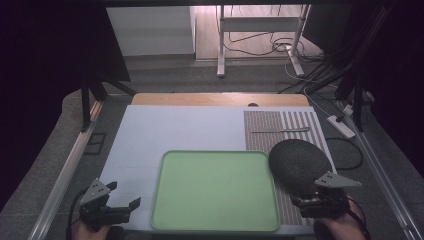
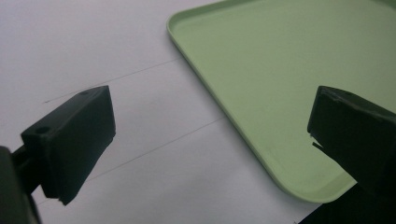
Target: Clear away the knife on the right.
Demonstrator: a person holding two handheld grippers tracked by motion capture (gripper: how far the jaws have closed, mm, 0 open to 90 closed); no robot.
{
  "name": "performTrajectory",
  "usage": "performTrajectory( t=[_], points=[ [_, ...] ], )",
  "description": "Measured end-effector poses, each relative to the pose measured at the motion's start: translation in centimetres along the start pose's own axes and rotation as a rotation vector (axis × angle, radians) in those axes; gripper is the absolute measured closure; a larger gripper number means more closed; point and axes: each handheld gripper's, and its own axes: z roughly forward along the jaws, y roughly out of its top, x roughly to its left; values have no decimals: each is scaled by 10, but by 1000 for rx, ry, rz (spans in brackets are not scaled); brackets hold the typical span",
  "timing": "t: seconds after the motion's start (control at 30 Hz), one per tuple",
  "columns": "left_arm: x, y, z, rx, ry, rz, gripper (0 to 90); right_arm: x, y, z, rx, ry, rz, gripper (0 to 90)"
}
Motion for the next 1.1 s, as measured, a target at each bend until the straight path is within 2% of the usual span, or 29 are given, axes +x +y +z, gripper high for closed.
performTrajectory(
  t=[0.27, 0.53, 0.9, 1.07, 1.1],
  points=[
    [0, 0, 0, 1, 1, 2, 21, 1, 1, 2, 16, 18, -12, 4],
    [0, 0, 1, 5, 3, -1, 23, -2, 2, 2, 25, 26, 14, 3],
    [1, 0, 1, 5, 2, -8, 23, -3, 11, 8, -6, 24, -1, 4],
    [2, 0, 1, 6, -2, -16, 23, -6, 13, 11, -9, 22, 20, 3],
    [2, 0, 1, 4, -3, -18, 23, -9, 13, 13, -3, 36, 43, 3]
  ],
)
